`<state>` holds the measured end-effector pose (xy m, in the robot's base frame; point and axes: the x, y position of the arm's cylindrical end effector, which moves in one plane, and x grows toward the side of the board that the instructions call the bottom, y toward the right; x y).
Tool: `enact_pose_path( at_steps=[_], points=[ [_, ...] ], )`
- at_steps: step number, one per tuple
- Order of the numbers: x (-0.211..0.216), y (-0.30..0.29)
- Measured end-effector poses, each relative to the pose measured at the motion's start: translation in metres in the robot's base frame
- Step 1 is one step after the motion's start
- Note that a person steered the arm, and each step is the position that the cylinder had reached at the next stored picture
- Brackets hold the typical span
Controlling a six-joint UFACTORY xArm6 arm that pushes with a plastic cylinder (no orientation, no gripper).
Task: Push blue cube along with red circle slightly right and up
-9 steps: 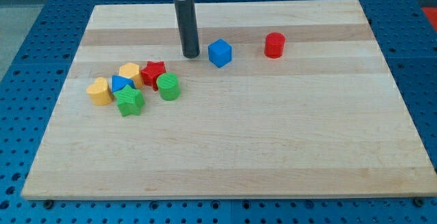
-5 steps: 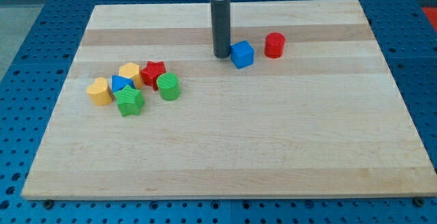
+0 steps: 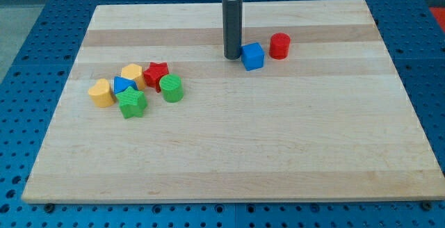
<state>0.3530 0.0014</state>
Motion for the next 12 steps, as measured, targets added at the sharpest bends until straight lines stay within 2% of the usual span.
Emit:
enact_pose_path(
  at_steps=[2,5,12],
  points=[
    [0.018,0.0],
    [0.018,0.031],
    [0.029,0.06]
  ],
)
